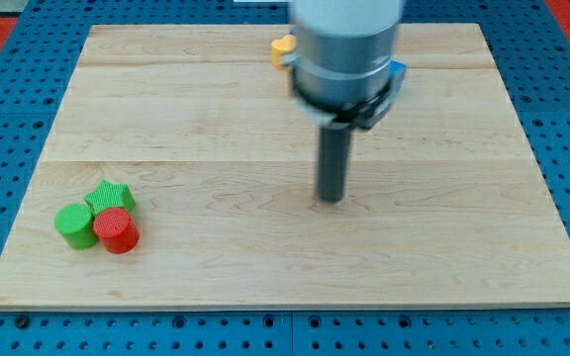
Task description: Move the blue cube towards center
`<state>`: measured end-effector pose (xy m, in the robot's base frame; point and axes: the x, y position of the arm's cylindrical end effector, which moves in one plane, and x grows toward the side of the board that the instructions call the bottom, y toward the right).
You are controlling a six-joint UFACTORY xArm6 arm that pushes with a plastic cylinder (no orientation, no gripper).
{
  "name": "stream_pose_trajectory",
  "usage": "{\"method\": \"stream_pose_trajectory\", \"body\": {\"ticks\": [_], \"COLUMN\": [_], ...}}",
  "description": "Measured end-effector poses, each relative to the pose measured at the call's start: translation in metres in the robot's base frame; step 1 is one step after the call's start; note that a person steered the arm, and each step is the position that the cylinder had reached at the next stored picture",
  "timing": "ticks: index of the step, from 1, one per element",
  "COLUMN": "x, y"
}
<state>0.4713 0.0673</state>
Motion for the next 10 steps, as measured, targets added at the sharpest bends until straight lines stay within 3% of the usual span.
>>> {"method": "stream_pose_trajectory", "body": {"ticks": [2,3,5,10], "x": [-0.124,-0.174,-0.188,-0.087], "y": [0.143,0.135,0.041,0.012]}}
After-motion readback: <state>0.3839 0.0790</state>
